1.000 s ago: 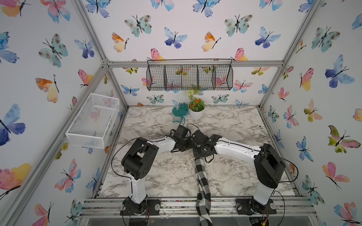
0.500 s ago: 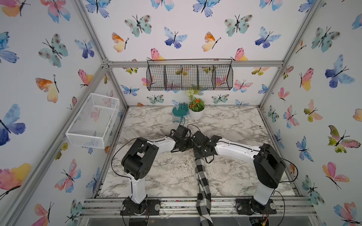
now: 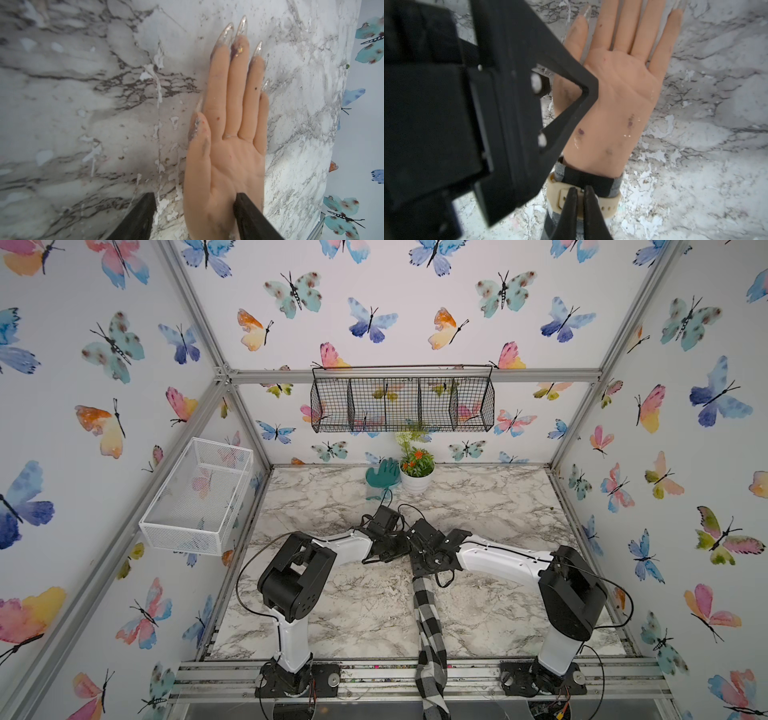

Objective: Take off the watch
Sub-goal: Untie the watch from the hand.

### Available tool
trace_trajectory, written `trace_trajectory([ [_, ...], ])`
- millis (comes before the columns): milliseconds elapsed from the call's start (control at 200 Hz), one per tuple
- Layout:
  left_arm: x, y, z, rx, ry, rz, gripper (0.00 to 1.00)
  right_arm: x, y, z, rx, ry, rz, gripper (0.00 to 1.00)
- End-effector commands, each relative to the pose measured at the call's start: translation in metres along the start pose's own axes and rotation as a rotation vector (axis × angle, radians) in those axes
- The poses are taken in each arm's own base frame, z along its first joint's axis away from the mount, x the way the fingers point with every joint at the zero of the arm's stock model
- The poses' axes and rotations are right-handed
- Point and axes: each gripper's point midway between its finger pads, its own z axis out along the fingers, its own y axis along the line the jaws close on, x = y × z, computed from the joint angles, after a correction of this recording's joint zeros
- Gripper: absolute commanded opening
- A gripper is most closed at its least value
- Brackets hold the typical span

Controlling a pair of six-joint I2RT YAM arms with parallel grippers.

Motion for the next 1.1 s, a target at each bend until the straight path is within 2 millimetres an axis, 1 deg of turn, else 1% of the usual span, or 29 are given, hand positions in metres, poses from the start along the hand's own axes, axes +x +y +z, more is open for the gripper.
trace_trajectory([
  [0,0.019,0.019,0.007,-0.059,0.062,-0.016,0.64,0.046,-0.018,0.013,0.069,0.145,-0.030,0.08],
  [295,0.021,0.021,0.006,-0.064,0.062,-0.014,0.64,0.042,-0.025,0.005,0.074,0.083,0.045,0.05],
  [425,0.021,0.022,0.007,-0.065,0.062,-0.014,0.64,0.043,-0.044,0.002,0.142,0.077,0.085,0.05],
  [495,0.021,0.022,0.007,-0.066,0.062,-0.014,0.64,0.041,-0.057,-0.003,0.182,0.061,0.122,0.10],
  [581,0.021,0.022,0.006,-0.064,0.063,-0.015,0.64,0.032,-0.062,-0.013,0.191,0.018,0.147,0.25],
  [631,0.021,0.022,0.006,-0.063,0.063,-0.013,0.64,0.027,-0.061,-0.019,0.187,-0.003,0.154,0.33],
  [676,0.021,0.022,0.006,-0.063,0.063,-0.013,0.64,0.023,-0.058,-0.023,0.173,-0.013,0.154,0.36],
  [781,0.021,0.022,0.006,-0.061,0.062,-0.014,0.64,0.015,-0.044,-0.028,0.109,-0.016,0.136,0.36],
  [916,0.022,0.021,0.006,-0.059,0.064,-0.014,0.64,0.009,-0.027,-0.027,0.041,-0.006,0.102,0.36],
  [991,0.020,0.017,0.005,-0.046,0.061,-0.003,0.64,0.007,-0.022,-0.026,0.019,-0.003,0.088,0.36],
  [1096,0.010,0.007,-0.002,-0.029,0.037,0.025,0.65,0.003,-0.013,-0.026,-0.017,-0.003,0.075,0.37],
])
